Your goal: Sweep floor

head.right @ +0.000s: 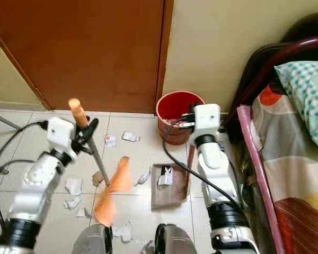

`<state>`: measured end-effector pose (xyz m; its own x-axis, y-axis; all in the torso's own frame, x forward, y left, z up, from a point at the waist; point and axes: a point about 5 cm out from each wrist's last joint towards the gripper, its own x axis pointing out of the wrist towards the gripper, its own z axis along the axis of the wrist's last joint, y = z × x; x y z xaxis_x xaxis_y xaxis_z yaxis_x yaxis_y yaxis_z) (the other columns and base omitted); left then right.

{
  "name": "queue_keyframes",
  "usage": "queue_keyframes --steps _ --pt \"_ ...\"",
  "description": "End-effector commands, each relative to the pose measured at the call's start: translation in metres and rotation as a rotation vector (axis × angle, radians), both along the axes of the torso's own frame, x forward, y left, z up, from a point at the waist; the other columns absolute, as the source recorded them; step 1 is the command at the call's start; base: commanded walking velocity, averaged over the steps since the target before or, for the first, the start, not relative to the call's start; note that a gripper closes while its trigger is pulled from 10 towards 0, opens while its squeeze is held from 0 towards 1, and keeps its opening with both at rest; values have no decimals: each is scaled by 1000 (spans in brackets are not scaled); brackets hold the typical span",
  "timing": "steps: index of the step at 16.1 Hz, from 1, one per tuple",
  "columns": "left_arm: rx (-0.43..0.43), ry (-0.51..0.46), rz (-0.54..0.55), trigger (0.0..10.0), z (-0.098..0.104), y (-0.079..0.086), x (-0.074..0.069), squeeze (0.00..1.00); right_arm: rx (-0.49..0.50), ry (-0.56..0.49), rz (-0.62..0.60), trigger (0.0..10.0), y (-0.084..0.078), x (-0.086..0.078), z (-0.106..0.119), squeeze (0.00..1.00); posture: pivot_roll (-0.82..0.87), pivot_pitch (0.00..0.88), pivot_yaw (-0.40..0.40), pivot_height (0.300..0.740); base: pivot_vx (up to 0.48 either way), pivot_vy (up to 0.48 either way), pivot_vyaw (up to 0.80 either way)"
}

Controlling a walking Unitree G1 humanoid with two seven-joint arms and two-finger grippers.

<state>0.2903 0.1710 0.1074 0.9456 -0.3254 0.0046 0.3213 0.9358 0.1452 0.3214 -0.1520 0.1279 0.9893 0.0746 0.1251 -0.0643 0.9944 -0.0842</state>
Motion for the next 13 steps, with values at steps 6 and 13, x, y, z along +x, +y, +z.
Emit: queue_keyframes --steps 6,13 --pt "-25 41 167 10000 -25 10 -18 0 185 -92 -42 10000 -16 -6 37 0 5 81 -34 740 0 0 0" --pt "-51 43 158 10000 -28 -5 -14 0 339 -220 -26 10000 -8 20 107 0 4 74 -39 740 0 0 0"
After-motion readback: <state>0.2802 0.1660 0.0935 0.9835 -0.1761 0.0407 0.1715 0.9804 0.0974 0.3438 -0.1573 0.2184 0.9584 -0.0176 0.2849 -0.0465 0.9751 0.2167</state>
